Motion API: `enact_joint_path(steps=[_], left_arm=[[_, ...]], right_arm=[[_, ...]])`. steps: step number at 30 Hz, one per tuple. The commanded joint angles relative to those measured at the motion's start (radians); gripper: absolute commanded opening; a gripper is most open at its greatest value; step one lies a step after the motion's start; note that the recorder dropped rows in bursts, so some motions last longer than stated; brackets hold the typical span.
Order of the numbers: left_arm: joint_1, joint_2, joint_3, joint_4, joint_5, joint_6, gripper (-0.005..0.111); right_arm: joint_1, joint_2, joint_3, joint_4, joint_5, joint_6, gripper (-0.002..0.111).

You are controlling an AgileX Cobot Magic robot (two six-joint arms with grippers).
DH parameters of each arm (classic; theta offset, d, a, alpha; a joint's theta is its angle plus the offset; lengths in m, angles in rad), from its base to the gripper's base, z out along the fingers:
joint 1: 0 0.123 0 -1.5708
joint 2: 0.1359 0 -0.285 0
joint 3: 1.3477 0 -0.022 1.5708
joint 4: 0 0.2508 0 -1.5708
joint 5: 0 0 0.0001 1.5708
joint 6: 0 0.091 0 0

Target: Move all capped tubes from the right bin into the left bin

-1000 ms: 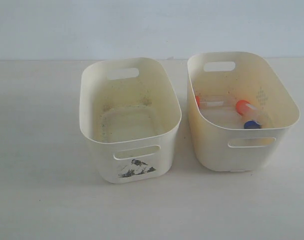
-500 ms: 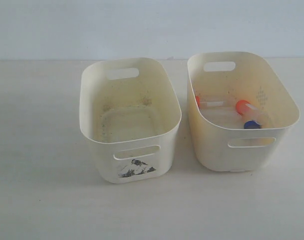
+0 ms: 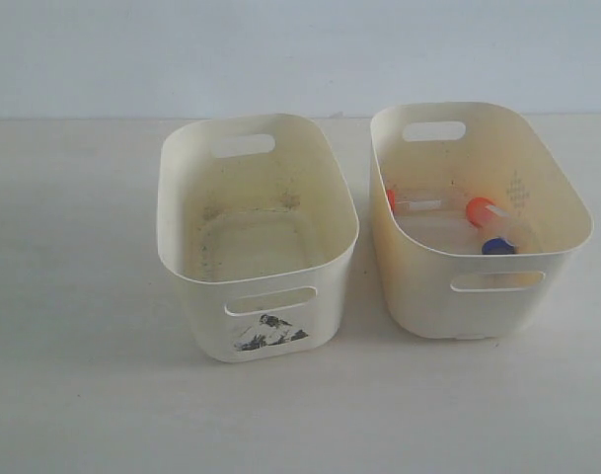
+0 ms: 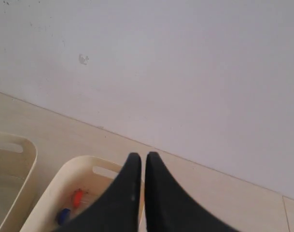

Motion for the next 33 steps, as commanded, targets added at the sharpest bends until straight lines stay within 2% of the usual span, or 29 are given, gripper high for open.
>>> enact_joint_path(steps=[1, 6, 14, 21, 23, 27, 33], left_arm=[[-0.001, 0.000, -0.004, -0.006, -0.005, -0.010, 0.004], [-0.001, 0.000, -0.004, -0.006, -0.005, -0.010, 0.004], [-0.001, 0.000, -0.004, -0.006, -0.005, -0.010, 0.004], [-0.001, 0.000, -0.004, -0.006, -0.005, -0.010, 0.004], [-0.001, 0.000, -0.004, -0.006, -0.005, -0.010, 0.004], [-0.001, 0.000, -0.004, -0.006, -0.005, -0.010, 0.004], [-0.001, 0.000, -0.004, -0.006, -0.005, -0.010, 0.004]], right_arm=[[-0.006, 0.017, -0.007, 0.006, -0.003, -0.002, 0.003], [-0.006, 0.044, -0.003, 0.022, -0.074, -0.002, 0.003], [-0.005, 0.190, -0.003, 0.100, -0.081, -0.050, 0.003], [0.104, 0.360, -0.003, 0.104, 0.016, -0.388, 0.003], [0.138, 0.405, -0.003, 0.091, 0.020, -0.429, 0.003], [0.181, 0.518, -0.003, -0.003, 0.034, -0.346, 0.003], [0.184, 0.665, -0.006, -0.160, 0.063, -0.131, 0.003]])
